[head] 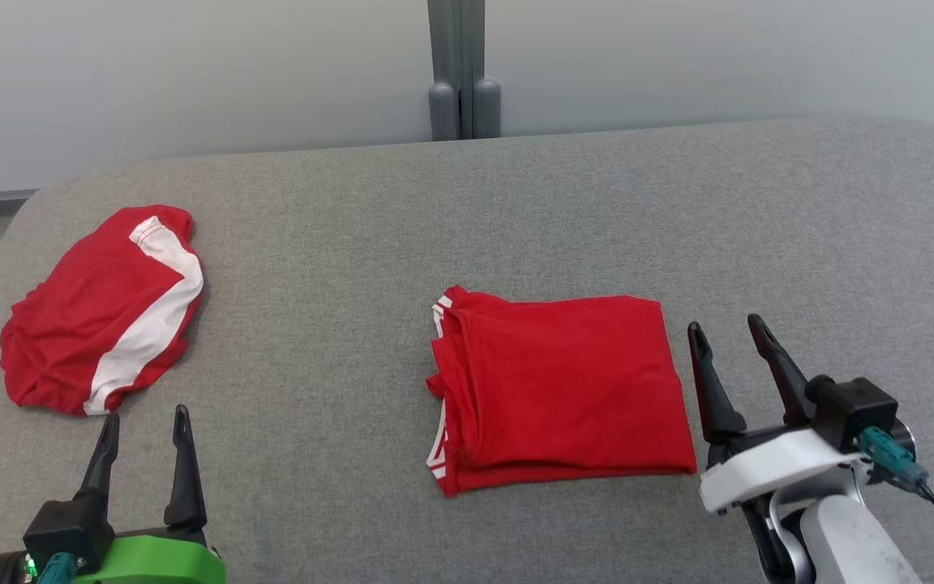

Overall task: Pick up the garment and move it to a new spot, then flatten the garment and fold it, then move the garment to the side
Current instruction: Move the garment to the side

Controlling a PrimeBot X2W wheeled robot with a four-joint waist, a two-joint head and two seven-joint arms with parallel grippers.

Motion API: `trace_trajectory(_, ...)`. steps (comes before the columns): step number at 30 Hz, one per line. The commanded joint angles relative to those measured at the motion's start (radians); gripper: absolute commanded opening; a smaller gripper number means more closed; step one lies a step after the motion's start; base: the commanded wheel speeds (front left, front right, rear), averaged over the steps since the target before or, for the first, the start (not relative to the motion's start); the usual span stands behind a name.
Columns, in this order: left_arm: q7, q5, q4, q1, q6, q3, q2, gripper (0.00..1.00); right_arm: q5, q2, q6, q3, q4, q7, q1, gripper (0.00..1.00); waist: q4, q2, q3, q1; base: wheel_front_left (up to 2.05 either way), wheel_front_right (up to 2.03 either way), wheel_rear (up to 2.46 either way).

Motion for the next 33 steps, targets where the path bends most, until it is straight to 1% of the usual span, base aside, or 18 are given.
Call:
trace_trajectory(1,0.000,-0.008,0.003,-0.013,-0.003,-0.001,0.004,1.00,-0.006,-0.011,-0.001,0.006,0.023,-0.003,-0.039,1.00,0.002,0.0000,0.005,0.0000,0.00,0.00,0.00)
trace_trajectory(4,0.000,-0.010,0.003,-0.025,-0.003,-0.007,0.004,1.00,-0.010,-0.021,-0.001,0.020,0.085,-0.003,-0.104,1.00,0.008,0.0000,0.017,0.0000,0.00,0.00,0.00)
trace_trajectory(8,0.000,-0.010,0.000,-0.039,-0.003,-0.017,0.003,1.00,-0.019,-0.035,-0.001,0.030,0.197,-0.003,-0.177,1.00,0.022,0.0000,0.033,0.0000,0.00,0.00,0.00)
trace_trajectory(11,0.000,-0.018,-0.001,-0.047,-0.003,-0.023,0.005,1.00,-0.014,-0.030,-0.001,0.030,0.270,-0.003,-0.223,1.00,0.032,0.0000,0.050,0.0000,0.00,0.00,0.00)
trace_trajectory(19,0.000,-0.032,0.002,-0.070,-0.003,-0.035,0.013,1.00,-0.019,-0.014,-0.001,0.016,0.503,-0.003,-0.282,1.00,0.051,0.0000,0.091,0.0000,0.00,0.00,0.00)
trace_trajectory(27,0.000,-0.034,0.009,-0.095,-0.003,-0.038,0.020,1.00,-0.009,0.006,-0.001,0.037,0.668,-0.003,-0.323,1.00,0.055,0.0000,0.120,0.0000,0.00,0.00,0.00)
trace_trajectory(31,0.000,-0.033,0.011,-0.098,-0.003,-0.042,0.020,1.00,-0.004,0.017,-0.001,0.070,0.750,0.000,-0.330,1.00,0.059,0.0000,0.124,0.0000,0.00,0.00,0.00)
trace_trajectory(32,0.000,-0.033,0.012,-0.099,-0.003,-0.042,0.019,1.00,0.008,0.021,-0.001,0.082,0.775,0.001,-0.329,0.92,0.059,0.0000,0.125,0.0000,0.00,0.00,0.00)
trace_trajectory(33,0.000,-0.033,0.012,-0.100,-0.003,-0.040,0.019,1.00,0.020,0.024,-0.001,0.087,0.789,0.004,-0.331,0.42,0.059,0.0000,0.126,0.0000,0.00,0.00,0.00)
